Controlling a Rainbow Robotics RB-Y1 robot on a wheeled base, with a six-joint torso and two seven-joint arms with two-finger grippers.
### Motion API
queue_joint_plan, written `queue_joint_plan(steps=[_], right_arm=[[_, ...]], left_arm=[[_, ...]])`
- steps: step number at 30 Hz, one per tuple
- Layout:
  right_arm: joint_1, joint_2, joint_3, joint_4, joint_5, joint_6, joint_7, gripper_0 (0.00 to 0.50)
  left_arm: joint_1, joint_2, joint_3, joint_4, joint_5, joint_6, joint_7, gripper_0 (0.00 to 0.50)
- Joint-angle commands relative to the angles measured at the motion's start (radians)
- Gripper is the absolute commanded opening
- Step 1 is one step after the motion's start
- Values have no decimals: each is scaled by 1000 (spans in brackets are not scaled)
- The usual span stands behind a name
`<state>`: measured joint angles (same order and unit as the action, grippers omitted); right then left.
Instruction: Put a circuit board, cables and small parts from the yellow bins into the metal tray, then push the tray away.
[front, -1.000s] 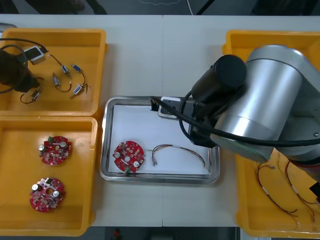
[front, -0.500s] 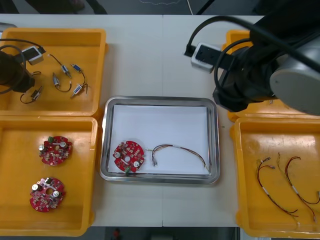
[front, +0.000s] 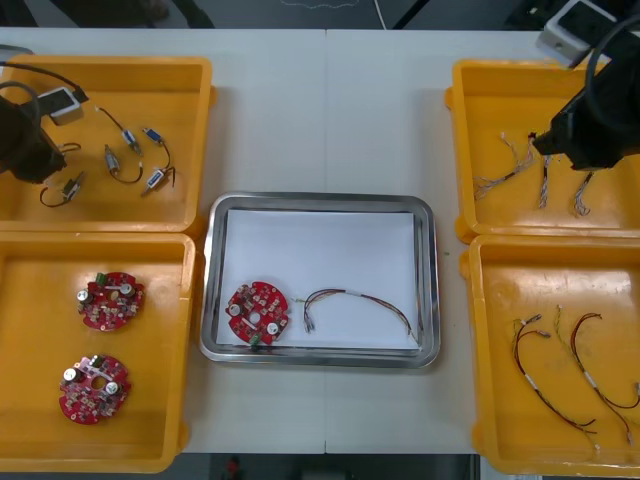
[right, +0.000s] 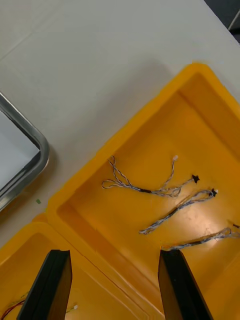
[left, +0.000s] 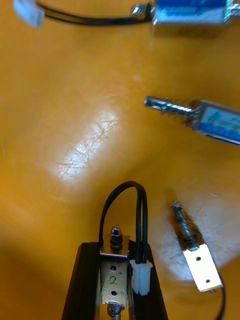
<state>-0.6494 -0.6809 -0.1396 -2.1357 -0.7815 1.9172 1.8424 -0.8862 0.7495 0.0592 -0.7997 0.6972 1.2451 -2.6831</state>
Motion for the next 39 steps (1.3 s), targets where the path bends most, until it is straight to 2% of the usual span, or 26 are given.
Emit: queue_joint_plan(steps=[1,6,12,14,21,27,30,39], right_arm=[[14,-66,-140,105,-30,3,-8,500],[13,-78,-219,197,-4,3,-8,500],[13,-89,-235,246,70,3,-17,500],[8,-89,-229,269,111,3,-22,500],[-56,-86,-193,408,192,3,-64,500],[-133,-78,-189,556,203,3,-178,500],[-167,-74,-187,634,214,3,-253,500],[-230,-72,-121,761,248,3,-443,500]], left_arm=[[18,57,36,-185,-59,151,266,0],[73,56,57,-380,-77,281,442,0],[154,48,57,-639,-73,425,641,0],[187,30,57,-751,-71,479,746,0],[214,-44,57,-997,-77,675,963,0],[220,-121,21,-1170,-96,675,1141,0],[223,-157,-42,-1256,-100,675,1249,0],[227,-214,-222,-1325,-153,675,1465,1]])
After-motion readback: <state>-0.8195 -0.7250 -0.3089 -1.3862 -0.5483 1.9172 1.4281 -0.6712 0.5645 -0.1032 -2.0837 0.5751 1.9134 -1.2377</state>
